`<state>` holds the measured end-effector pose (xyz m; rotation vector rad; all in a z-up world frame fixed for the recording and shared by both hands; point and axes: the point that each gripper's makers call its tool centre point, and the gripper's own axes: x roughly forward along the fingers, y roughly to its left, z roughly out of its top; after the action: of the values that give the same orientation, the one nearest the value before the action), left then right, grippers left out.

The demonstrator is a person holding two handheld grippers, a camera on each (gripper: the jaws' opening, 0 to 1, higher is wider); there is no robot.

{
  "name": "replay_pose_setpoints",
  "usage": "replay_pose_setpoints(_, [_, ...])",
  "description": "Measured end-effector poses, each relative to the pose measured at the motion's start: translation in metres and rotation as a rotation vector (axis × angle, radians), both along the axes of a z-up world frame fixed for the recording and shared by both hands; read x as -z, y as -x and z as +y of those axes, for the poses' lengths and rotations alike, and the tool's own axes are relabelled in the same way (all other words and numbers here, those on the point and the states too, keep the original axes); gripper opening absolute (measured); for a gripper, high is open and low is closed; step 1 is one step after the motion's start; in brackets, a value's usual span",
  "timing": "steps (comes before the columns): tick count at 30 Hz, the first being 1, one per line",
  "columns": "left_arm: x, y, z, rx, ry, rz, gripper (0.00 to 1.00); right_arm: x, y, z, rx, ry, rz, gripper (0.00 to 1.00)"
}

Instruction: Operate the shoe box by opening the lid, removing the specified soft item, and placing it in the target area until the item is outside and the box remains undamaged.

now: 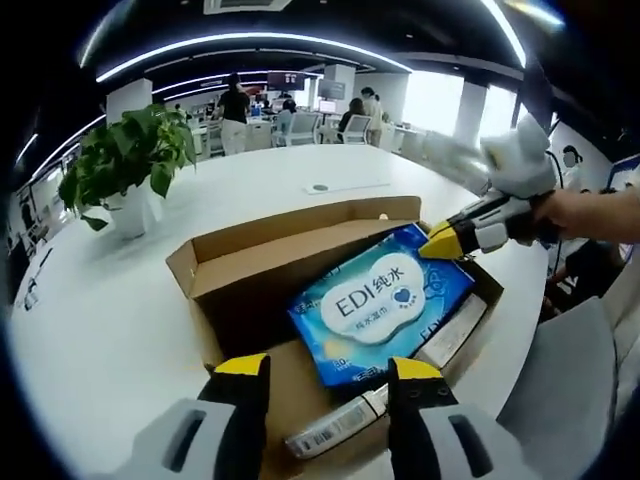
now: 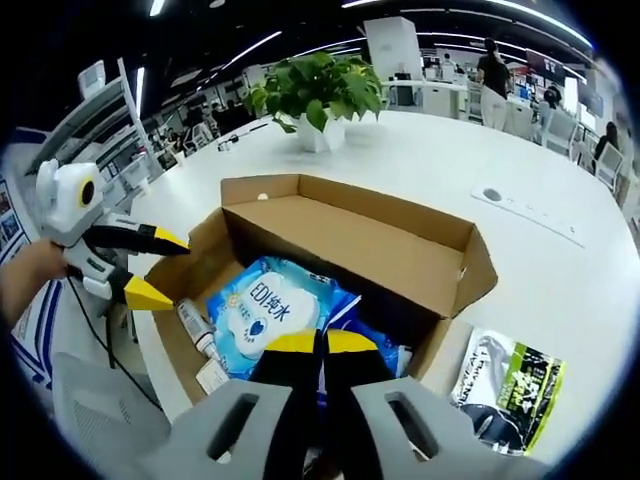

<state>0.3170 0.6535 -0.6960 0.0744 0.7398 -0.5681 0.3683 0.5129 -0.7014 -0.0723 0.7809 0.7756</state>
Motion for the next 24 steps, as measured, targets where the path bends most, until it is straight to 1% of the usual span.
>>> replay_pose_setpoints(6, [0.008, -0.008, -0.003, 0.005, 0.019, 0.034, 0.41, 0.002, 0.001, -0.006, -0.009, 0.014, 0.001, 0.00])
replay_pose_setpoints(9, [0.011, -0.011, -0.007, 0.009, 0.039, 0.062, 0.35, 0.001, 0.002, -0.007, -0.011, 0.014, 0.002, 0.00])
replay_pose_setpoints(12, [0.014, -0.013, -0.012, 0.017, 0.050, 0.075, 0.30, 0.002, 0.002, -0.008, -0.017, 0.021, -0.005, 0.00])
replay_pose_setpoints(17, [0.024, -0.015, -0.016, 0.014, 0.061, 0.121, 0.30, 0.003, 0.003, -0.010, -0.022, 0.033, -0.014, 0.00])
replay_pose_setpoints(24, [0.040, -0.011, -0.020, 0.008, 0.079, 0.198, 0.27, 0.006, 0.004, -0.012, -0.023, 0.038, -0.020, 0.00])
